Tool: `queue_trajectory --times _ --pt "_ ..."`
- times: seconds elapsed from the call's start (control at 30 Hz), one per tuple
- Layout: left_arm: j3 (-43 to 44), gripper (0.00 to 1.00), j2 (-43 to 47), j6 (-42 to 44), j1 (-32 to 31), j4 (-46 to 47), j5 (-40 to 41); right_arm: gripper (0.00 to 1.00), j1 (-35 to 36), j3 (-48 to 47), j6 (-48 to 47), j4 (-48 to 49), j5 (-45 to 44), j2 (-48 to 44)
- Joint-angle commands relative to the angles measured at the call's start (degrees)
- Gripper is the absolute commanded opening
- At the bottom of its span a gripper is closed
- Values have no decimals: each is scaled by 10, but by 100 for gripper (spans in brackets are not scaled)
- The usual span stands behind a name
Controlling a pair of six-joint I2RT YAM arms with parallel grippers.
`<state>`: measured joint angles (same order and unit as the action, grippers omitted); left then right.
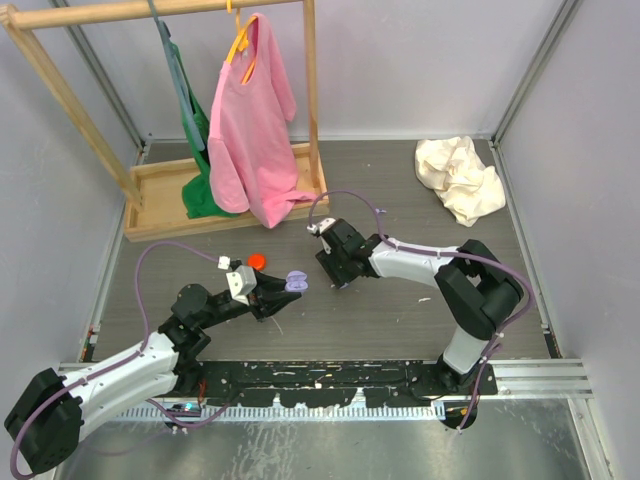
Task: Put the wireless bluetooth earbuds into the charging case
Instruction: Move the earbud to the center of the board.
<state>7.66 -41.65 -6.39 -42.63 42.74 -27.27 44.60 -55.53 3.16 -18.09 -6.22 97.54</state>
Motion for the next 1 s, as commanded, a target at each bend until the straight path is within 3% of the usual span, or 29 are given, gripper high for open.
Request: queue_trajectory --times 0.0,0.43,0.67,0.97 --pt "11 1 8 5 -2 28 -7 52 7 -10 -4 -37 -12 -9" --pt "11 0 5 5 -2 28 -8 53 11 4 -8 -91 -36 -64" --pt "11 0 4 5 -2 28 -8 54 10 2 26 -64 6 -102" --pt "10 0 5 5 -1 28 -8 50 -4 4 67 -46 14 -75"
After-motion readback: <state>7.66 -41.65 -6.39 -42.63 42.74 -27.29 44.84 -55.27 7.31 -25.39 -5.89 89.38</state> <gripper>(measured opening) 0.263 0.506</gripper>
